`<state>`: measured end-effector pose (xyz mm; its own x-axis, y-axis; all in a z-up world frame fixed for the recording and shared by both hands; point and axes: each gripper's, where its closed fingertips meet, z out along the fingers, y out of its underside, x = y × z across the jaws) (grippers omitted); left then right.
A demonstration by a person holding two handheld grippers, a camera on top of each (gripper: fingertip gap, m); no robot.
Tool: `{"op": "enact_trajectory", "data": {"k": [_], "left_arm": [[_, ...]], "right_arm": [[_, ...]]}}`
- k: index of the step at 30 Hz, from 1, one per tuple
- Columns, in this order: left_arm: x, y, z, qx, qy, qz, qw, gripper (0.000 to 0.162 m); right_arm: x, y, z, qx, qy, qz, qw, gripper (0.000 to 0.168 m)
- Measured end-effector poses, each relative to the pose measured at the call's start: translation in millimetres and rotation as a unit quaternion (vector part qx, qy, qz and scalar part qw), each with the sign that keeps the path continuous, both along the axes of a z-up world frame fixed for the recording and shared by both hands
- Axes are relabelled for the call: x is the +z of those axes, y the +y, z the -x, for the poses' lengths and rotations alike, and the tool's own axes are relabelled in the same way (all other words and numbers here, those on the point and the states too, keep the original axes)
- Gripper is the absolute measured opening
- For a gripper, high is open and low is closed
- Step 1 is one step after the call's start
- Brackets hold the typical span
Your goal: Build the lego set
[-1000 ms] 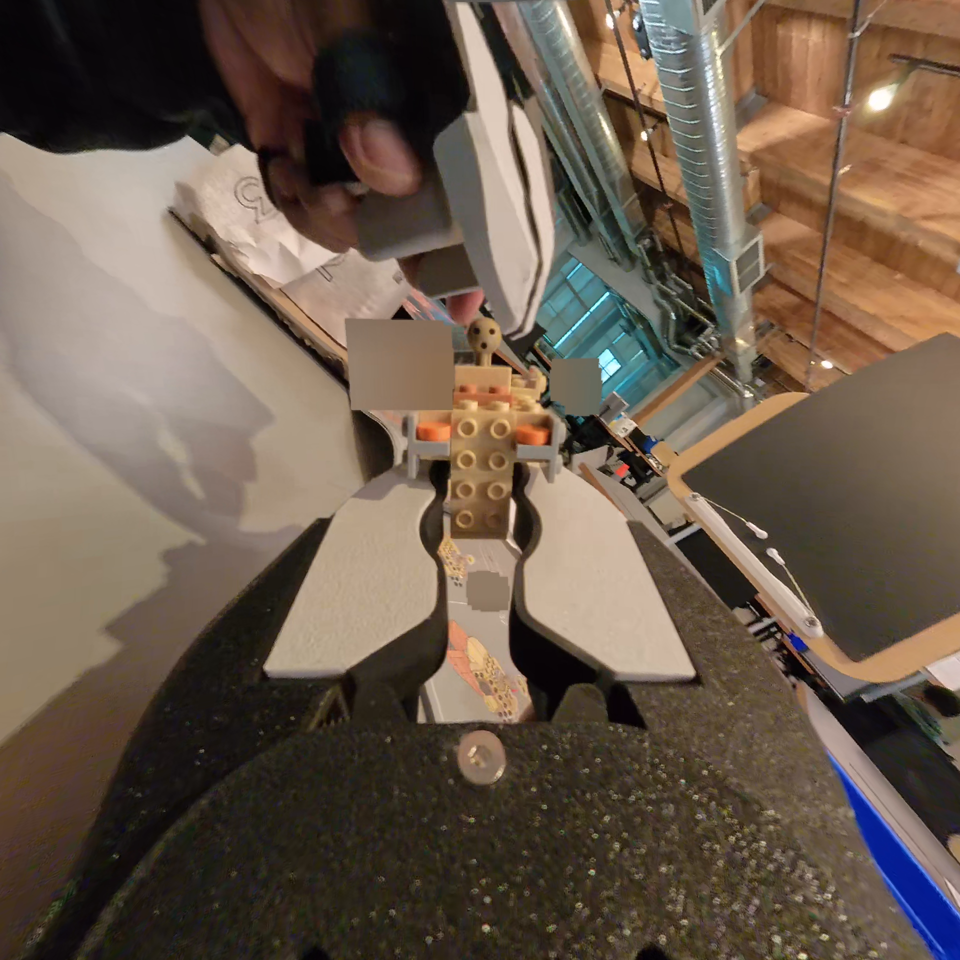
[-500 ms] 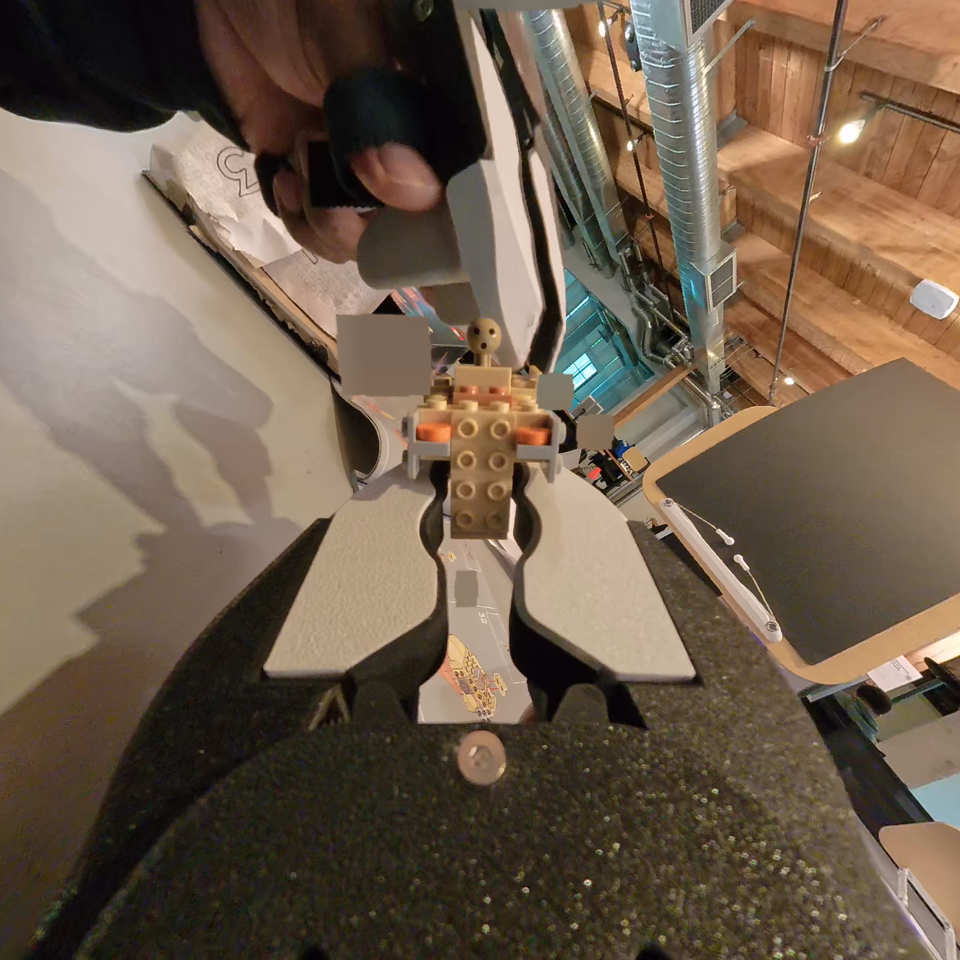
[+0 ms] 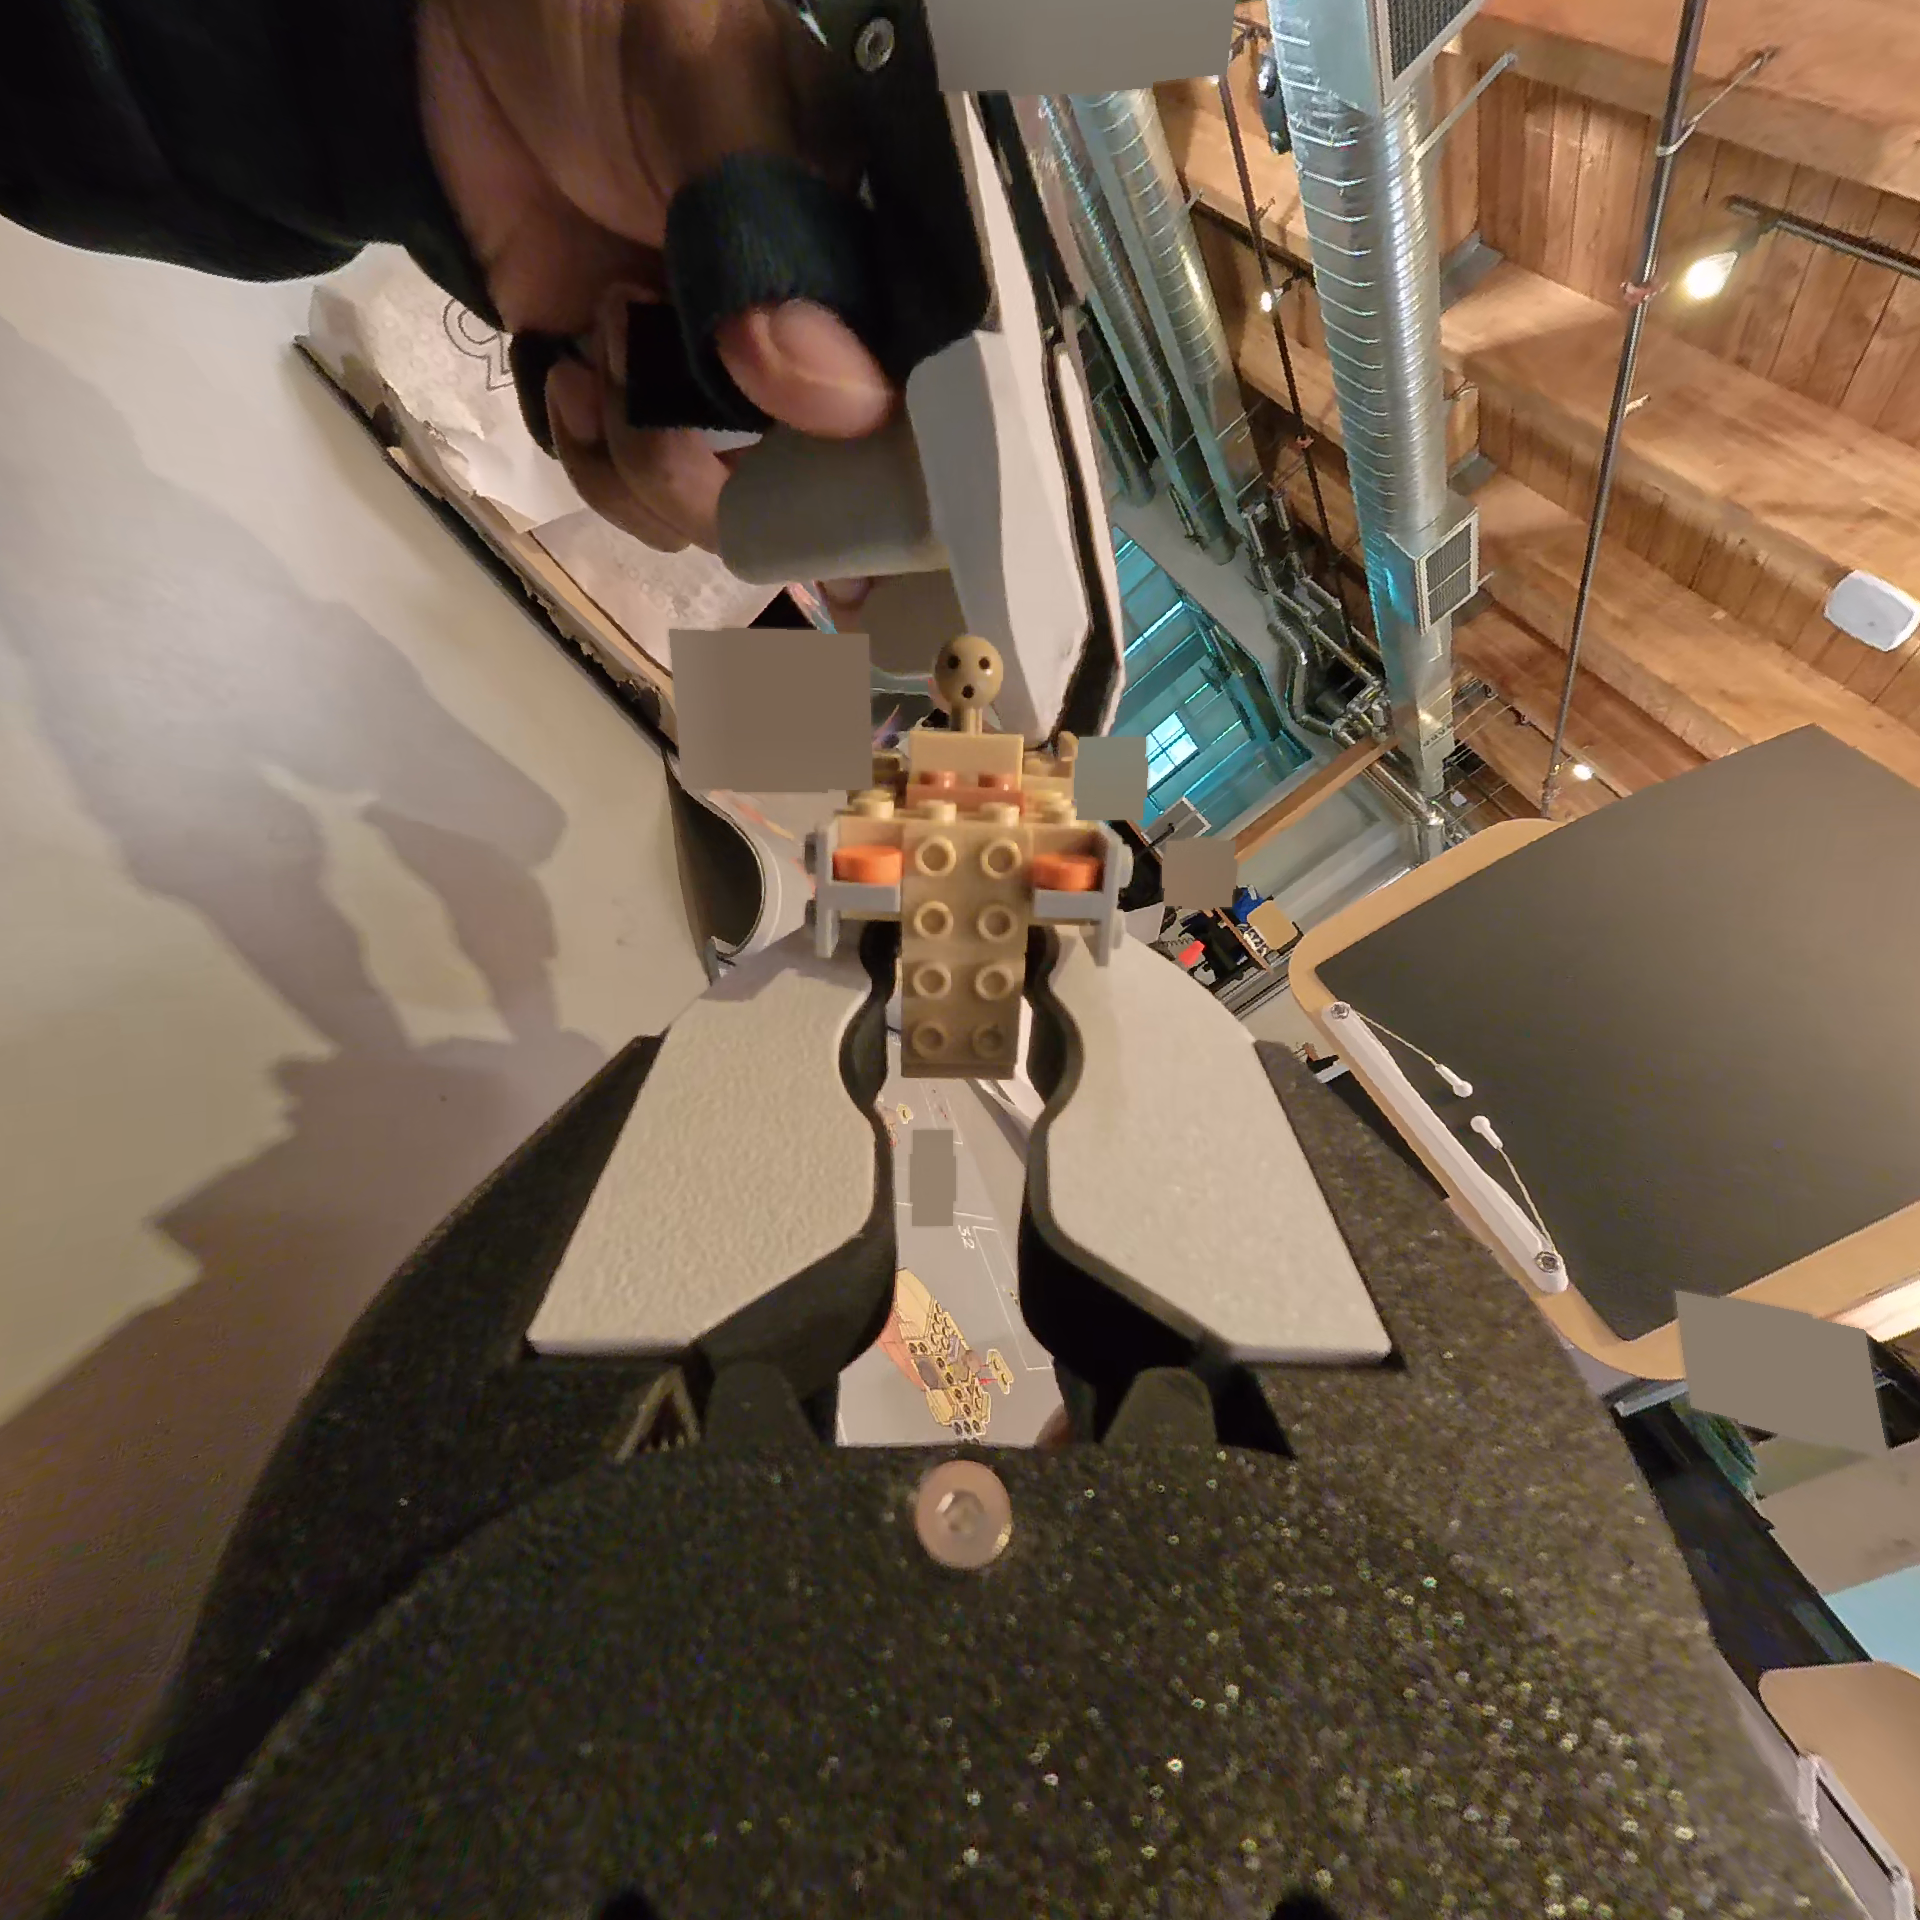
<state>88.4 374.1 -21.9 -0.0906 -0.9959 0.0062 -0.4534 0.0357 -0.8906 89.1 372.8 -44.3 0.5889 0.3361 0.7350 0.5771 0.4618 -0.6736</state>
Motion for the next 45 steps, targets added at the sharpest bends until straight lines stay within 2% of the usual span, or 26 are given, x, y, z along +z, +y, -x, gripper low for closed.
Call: {"op": "enact_trajectory", "data": {"k": [28, 33, 45], "left_arm": [[-4, -2, -3, -0.006, 0.0, 0.002, 1.0, 0.018], [6, 1, 4, -0.013, -0.006, 0.017, 1.0, 0.029], [-4, -3, 10, -0.03, 0.048, -0.091, 0.994, 0.039]], "right_arm": [[-2, 2, -3, -0.014, -0.026, -0.017, 0.999, 0.022], [-2, -1, 4, -0.001, -0.023, -0.006, 1.0, 0.022], [-12, -5, 15, 0.034, -0.039, 0.015, 0.999, 0.022]]}}
